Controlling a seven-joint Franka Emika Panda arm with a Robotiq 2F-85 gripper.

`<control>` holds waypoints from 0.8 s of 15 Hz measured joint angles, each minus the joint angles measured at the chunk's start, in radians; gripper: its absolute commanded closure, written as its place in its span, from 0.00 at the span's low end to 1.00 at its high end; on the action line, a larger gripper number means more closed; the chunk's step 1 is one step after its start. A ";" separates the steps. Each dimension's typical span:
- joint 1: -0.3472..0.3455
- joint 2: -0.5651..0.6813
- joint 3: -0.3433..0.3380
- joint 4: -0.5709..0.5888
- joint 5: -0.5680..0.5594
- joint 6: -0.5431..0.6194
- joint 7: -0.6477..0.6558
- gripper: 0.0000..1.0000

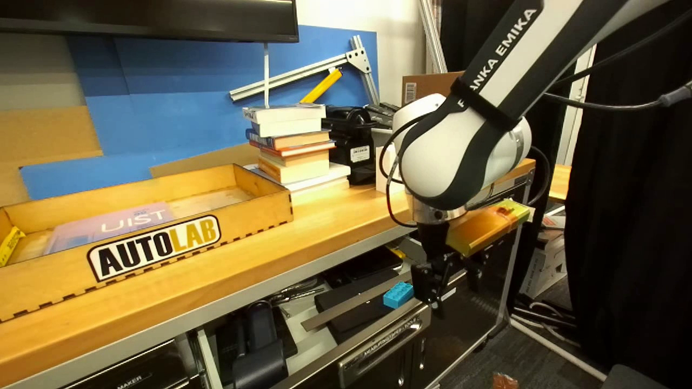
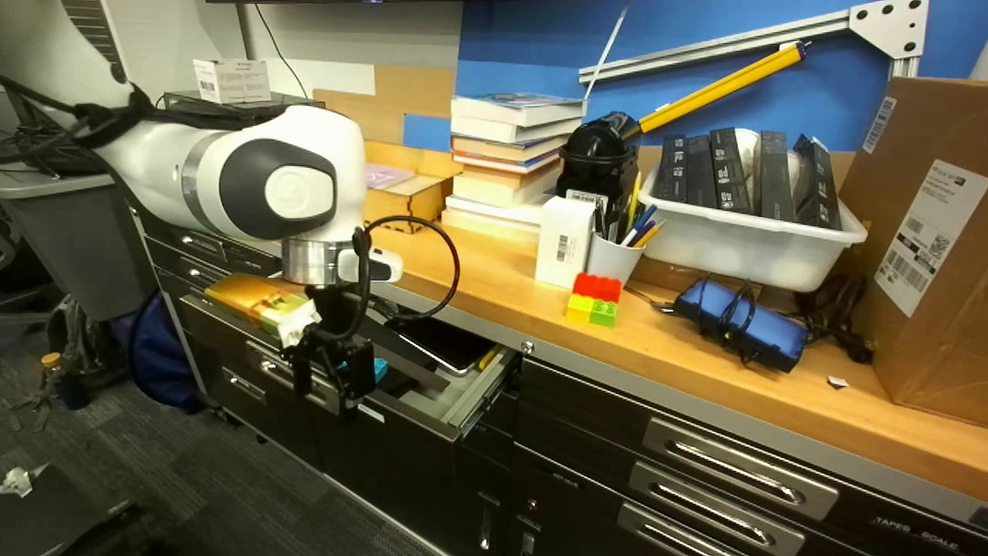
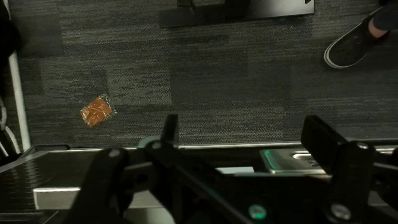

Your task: Put the blue block in the drawer, then close it

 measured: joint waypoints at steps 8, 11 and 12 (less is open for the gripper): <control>0.008 0.139 0.037 0.087 0.075 0.054 0.001 0.00; 0.012 0.188 0.045 0.155 0.084 0.054 0.002 0.00; 0.015 0.207 0.045 0.183 0.084 0.054 0.005 0.00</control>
